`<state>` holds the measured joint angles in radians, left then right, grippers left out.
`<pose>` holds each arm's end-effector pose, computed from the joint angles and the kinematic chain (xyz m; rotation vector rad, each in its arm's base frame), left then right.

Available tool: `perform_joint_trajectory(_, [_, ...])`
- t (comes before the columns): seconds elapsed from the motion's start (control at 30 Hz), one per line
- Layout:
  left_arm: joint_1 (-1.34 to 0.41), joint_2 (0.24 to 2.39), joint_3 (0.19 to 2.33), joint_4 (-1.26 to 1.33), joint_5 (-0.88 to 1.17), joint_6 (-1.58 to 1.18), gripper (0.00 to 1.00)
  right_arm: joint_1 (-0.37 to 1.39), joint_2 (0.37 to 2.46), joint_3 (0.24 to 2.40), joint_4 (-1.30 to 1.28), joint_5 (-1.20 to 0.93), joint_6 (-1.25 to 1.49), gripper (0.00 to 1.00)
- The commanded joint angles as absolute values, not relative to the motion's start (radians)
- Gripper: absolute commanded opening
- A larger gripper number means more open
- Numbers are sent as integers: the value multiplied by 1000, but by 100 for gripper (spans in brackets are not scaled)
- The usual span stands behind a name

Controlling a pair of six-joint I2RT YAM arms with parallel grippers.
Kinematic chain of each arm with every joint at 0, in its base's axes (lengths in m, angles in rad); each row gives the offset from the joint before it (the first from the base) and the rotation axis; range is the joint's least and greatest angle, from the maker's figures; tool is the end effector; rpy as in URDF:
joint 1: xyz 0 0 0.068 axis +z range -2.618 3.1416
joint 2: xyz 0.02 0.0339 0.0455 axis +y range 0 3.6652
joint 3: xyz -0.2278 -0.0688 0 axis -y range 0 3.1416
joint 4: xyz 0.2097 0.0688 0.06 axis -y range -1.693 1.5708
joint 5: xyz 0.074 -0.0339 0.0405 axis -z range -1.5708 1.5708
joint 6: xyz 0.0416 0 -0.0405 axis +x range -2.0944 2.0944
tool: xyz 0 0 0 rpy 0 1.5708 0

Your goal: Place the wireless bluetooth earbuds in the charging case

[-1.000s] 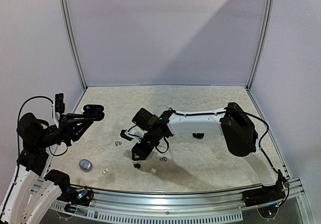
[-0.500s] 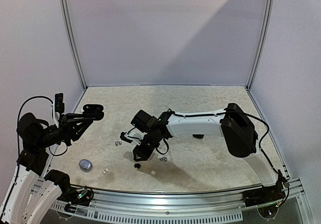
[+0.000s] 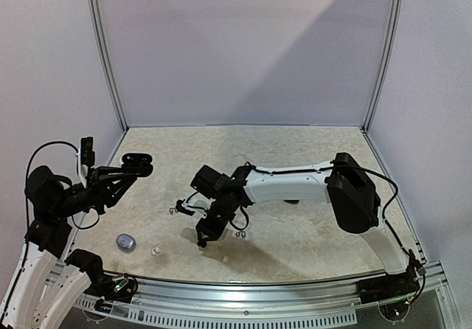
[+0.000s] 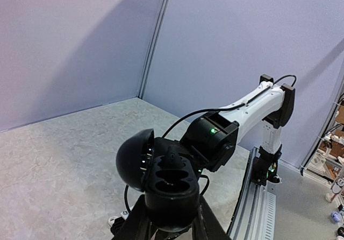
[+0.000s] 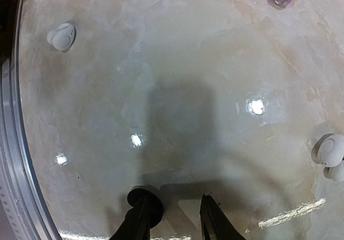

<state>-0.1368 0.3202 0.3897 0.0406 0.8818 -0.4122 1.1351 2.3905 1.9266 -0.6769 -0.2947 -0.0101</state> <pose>0.1033 -0.0466 0.2707 0.5445 1.5044 -1.0713 0.1783 0.4115 0.1253 -1.6237 2.3481 0.6906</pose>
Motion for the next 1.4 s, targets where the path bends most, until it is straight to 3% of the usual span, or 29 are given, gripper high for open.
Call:
perform_joint_trajectory(0.0, [-127,310,375,50,885,-404,0,1152,2376,1902,-760,-296,-20,33])
perform_joint_trajectory(0.37, [-127,304,373,55,887,-404,0,1175,2366,1907,-784,-302,-5,33])
perform_joint_trajectory(0.6, [-127,301,373,56,887,-402,0,1182,2362,1911,-793,-327,6,19])
perform_joint_trajectory(0.73, [-127,299,372,55,889,-401,0,1182,2361,1917,-809,-337,33,17])
perform_joint_trajectory(0.97, [-127,299,373,55,890,-400,0,1182,2349,1915,-814,-357,39,1])
perform_joint_trajectory(1.37, [-143,307,377,87,966,-371,0,1139,2132,1940,-777,-213,-39,0])
